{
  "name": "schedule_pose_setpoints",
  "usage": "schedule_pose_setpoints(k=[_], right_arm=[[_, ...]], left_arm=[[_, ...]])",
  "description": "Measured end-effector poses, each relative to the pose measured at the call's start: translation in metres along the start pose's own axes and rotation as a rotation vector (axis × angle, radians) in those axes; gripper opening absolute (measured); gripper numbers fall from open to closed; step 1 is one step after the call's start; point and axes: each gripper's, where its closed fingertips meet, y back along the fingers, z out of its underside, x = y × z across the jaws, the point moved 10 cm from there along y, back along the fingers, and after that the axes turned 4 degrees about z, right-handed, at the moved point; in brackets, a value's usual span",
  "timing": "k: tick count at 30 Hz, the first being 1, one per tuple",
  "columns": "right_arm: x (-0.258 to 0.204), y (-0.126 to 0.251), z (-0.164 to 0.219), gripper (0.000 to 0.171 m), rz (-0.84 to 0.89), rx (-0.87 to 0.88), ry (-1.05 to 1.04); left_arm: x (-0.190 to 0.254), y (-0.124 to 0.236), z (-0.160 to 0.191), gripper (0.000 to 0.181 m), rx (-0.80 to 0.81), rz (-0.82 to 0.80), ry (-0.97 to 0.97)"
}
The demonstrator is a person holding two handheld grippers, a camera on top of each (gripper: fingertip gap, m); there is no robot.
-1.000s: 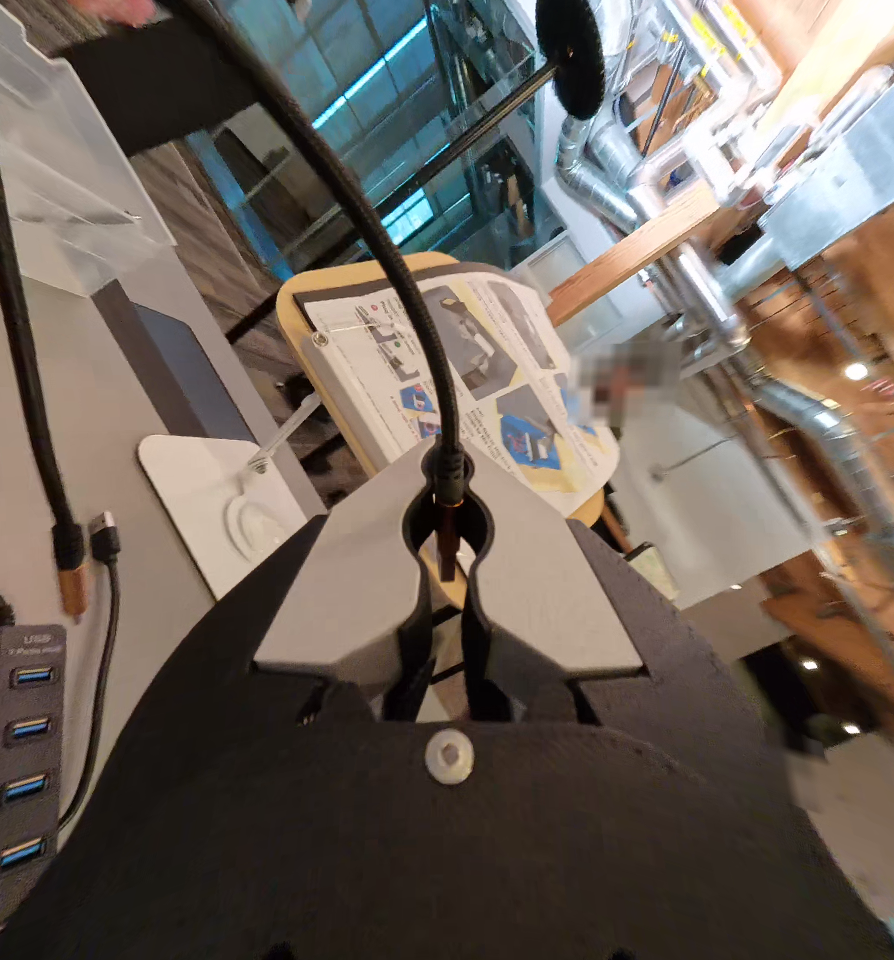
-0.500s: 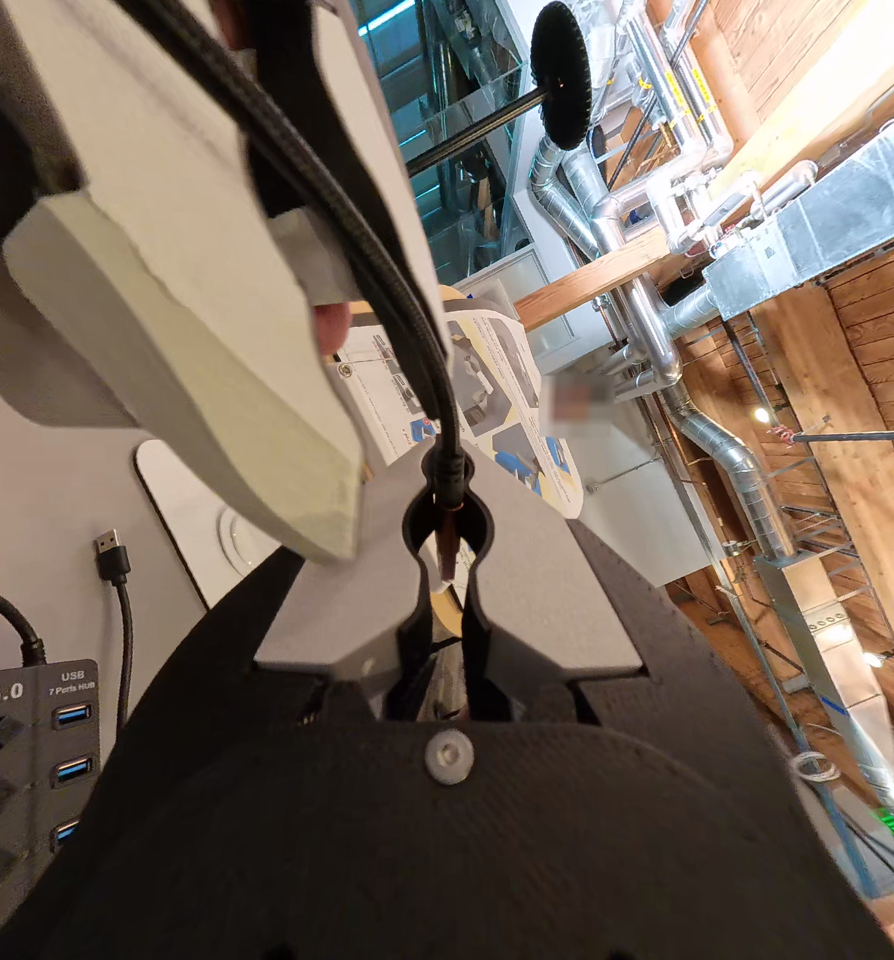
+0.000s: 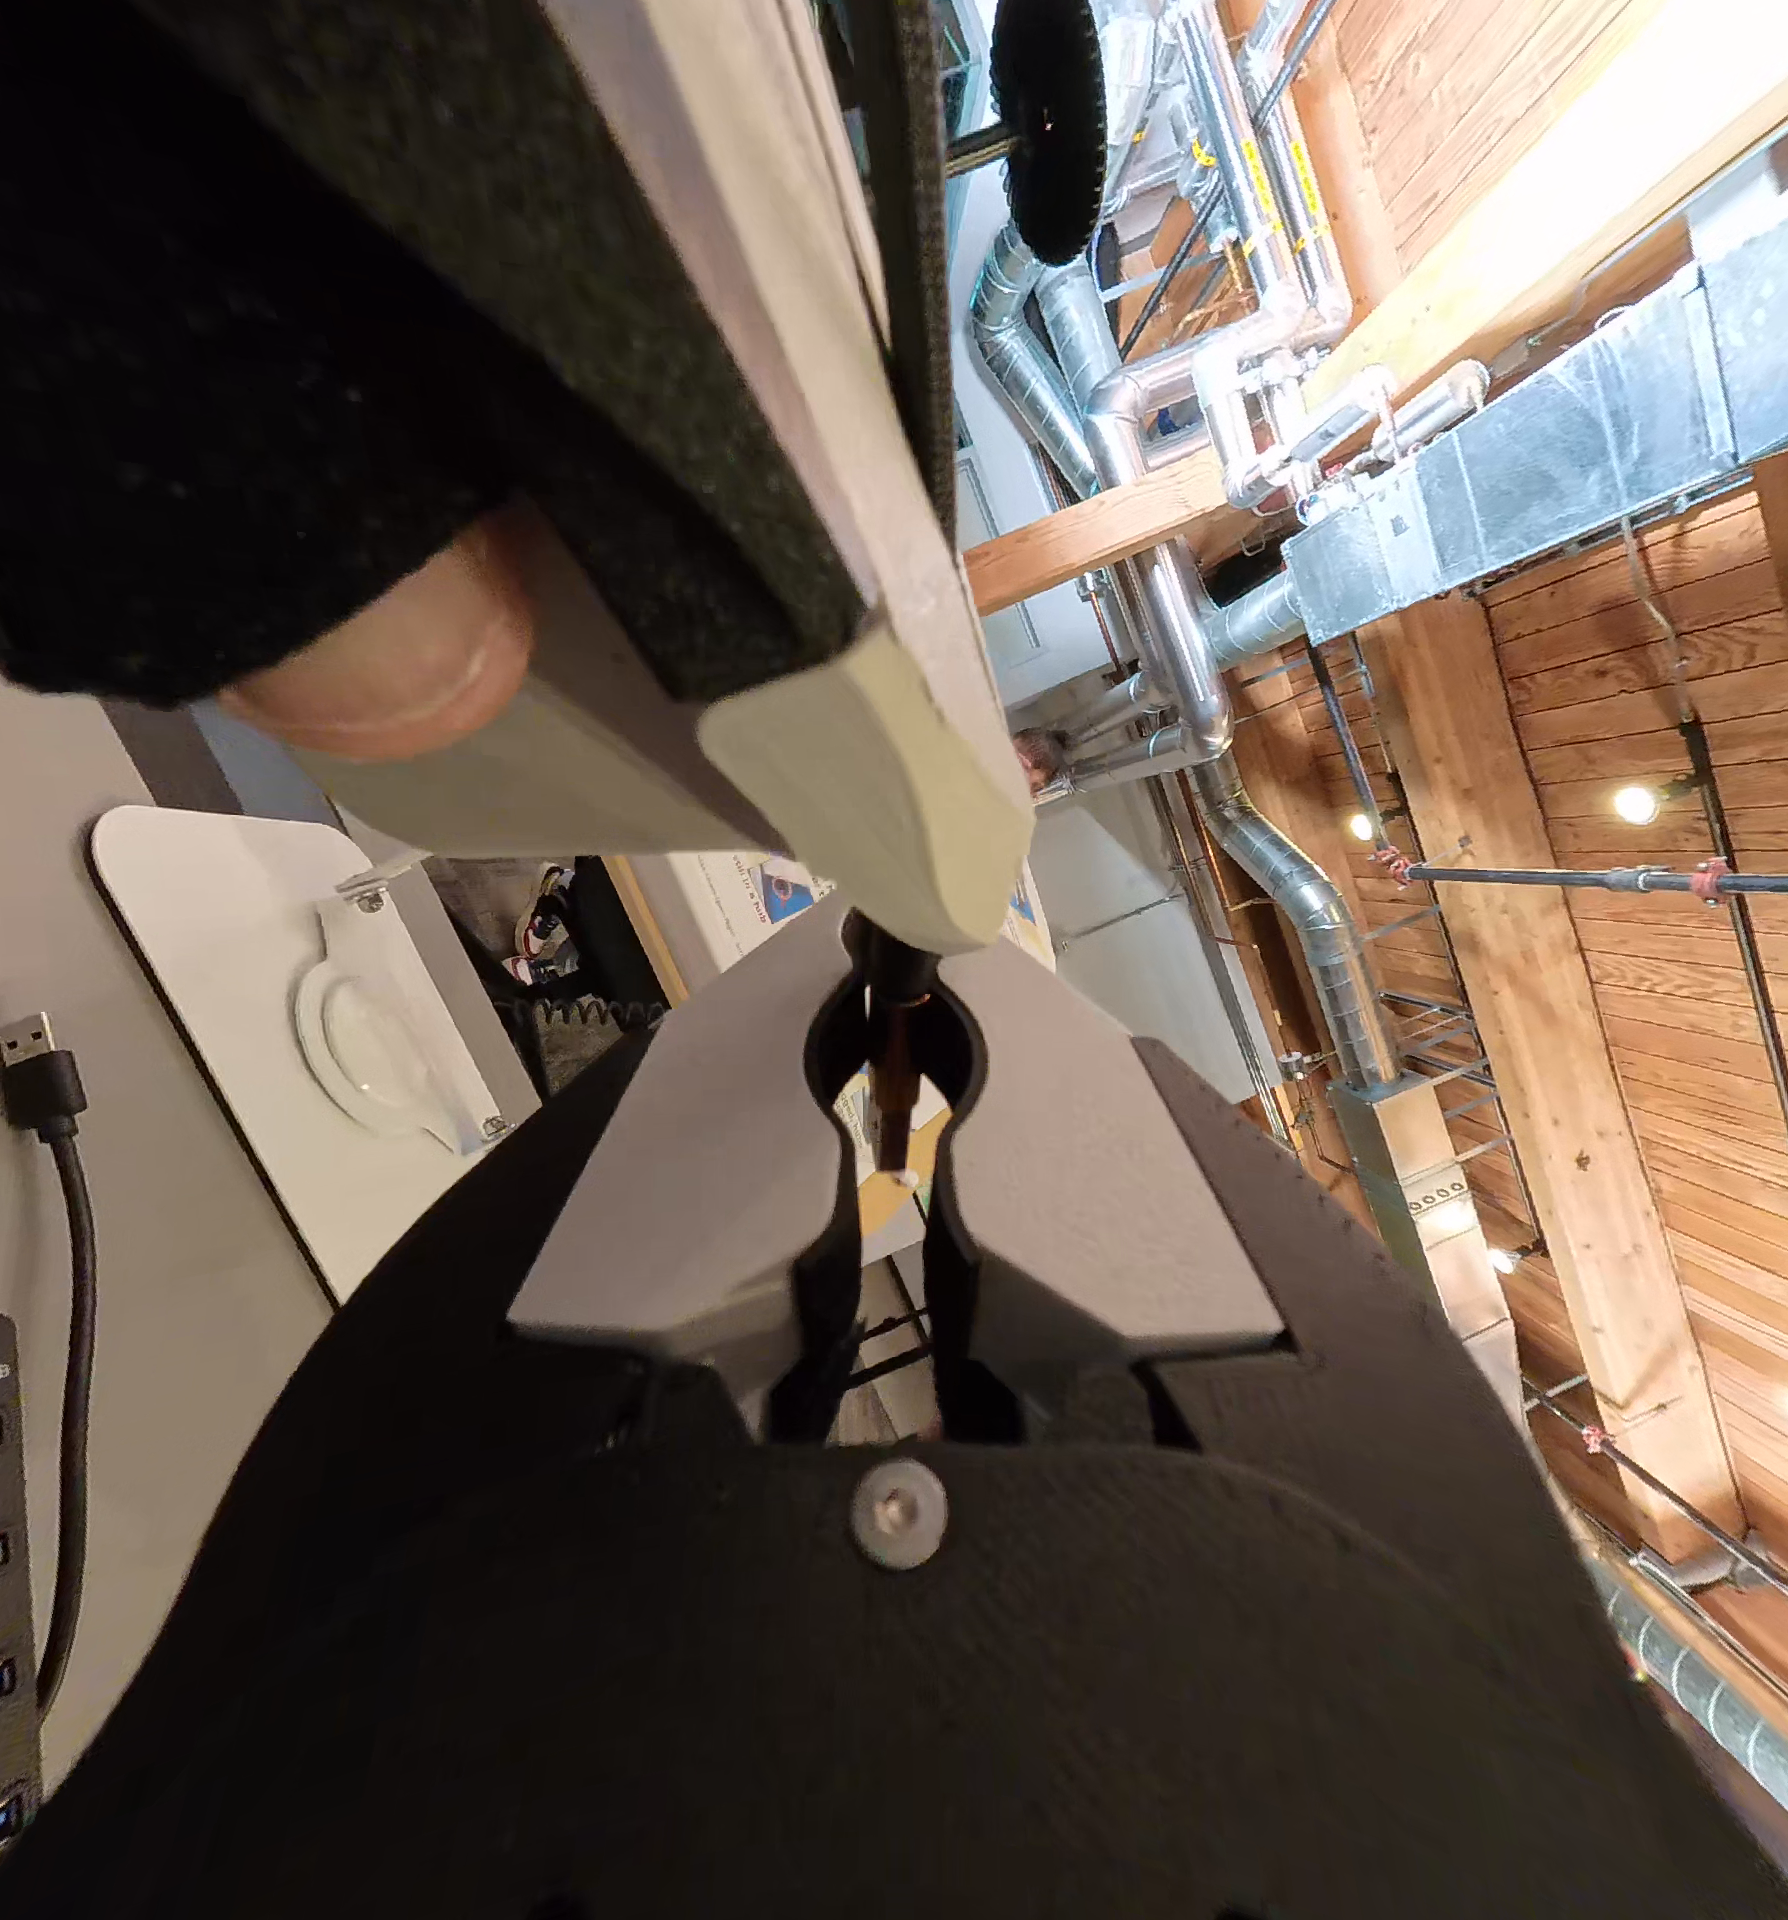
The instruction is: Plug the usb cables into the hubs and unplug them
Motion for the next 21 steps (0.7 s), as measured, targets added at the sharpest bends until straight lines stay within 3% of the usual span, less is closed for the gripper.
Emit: schedule_pose_setpoints(k=[6, 8, 16, 21], right_arm=[[0.013, 0.003, 0.005, 0.026, -0.157, 0.100, -0.106], [0.018, 0.004, 0.010, 0.025, -0.290, 0.146, -0.183], [0.057, 0.006, 0.037, 0.029, -0.838, 0.435, -1.007], [0.055, 0.009, 0.036, 0.026, -0.991, 0.596, -1.210]], left_arm=[[-0.019, 0.013, -0.004, 0.003, 0.101, -0.042, 0.079], [-0.024, 0.019, -0.006, 0.004, 0.110, -0.024, 0.054], [-0.024, 0.038, -0.020, 0.003, 0.224, 0.124, -0.074], [-0.014, 0.039, -0.026, 0.003, 0.243, 0.201, -0.118]])
